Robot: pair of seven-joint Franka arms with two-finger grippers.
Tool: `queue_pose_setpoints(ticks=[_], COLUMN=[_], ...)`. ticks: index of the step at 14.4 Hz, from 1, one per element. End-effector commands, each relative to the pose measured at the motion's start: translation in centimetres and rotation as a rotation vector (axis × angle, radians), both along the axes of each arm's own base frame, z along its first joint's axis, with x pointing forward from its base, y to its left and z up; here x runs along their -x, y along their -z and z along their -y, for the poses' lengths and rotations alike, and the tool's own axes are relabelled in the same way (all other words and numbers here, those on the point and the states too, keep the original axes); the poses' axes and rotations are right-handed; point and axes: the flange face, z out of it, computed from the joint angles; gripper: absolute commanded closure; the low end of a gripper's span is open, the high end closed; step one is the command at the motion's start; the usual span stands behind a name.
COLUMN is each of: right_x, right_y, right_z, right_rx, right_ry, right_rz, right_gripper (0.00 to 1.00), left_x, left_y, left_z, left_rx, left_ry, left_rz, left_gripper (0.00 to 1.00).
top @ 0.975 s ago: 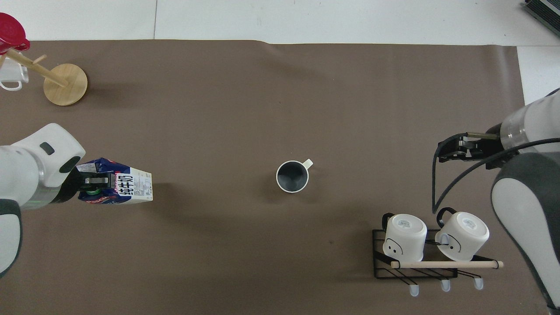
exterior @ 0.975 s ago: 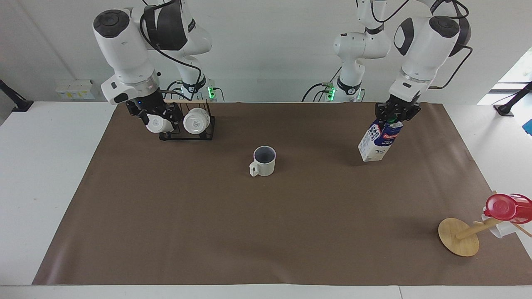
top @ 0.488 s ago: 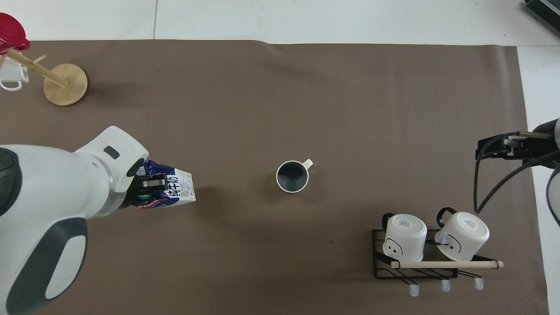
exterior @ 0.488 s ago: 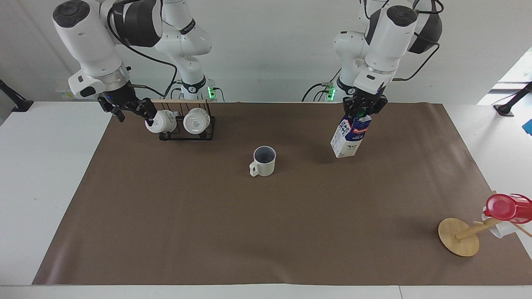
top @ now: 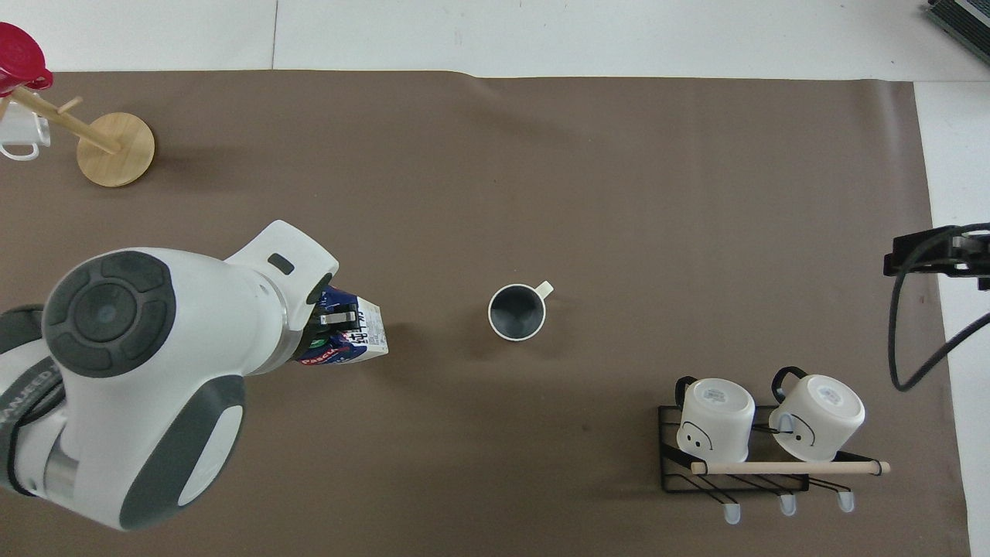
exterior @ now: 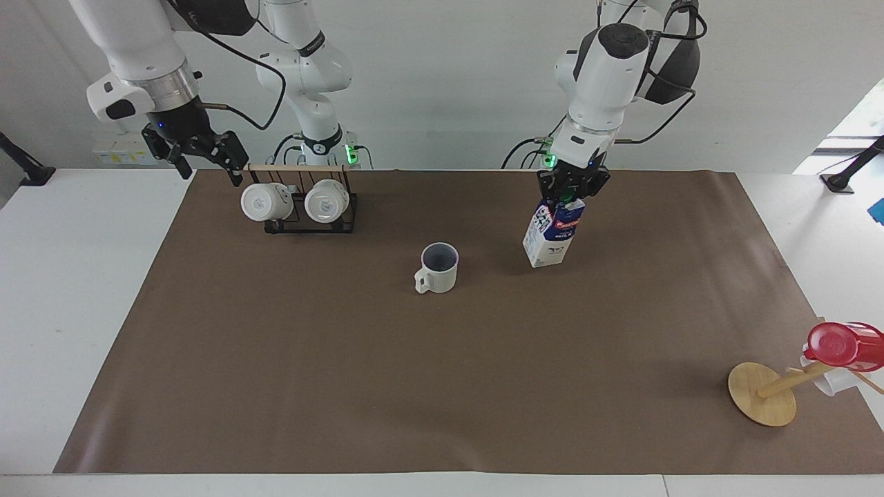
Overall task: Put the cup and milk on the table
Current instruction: 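Carry the milk carton with the left gripper beside the black mug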
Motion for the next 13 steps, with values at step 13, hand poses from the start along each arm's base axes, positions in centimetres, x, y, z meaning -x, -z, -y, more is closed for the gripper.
queue_pose_setpoints(ticks=[13], right_x=[2.1], right_y=[-2.8], right_z=[-0.7], right_rx=[-0.006], right_ry=[-0.078], right_rz=[-0.001], right_gripper=[0.0], left_x=[-0.9], left_y=[4.1], left_z=[9.5], left_rx=[0.02], left_ry=[-0.008], left_rz=[0.041], left_gripper=[0.57])
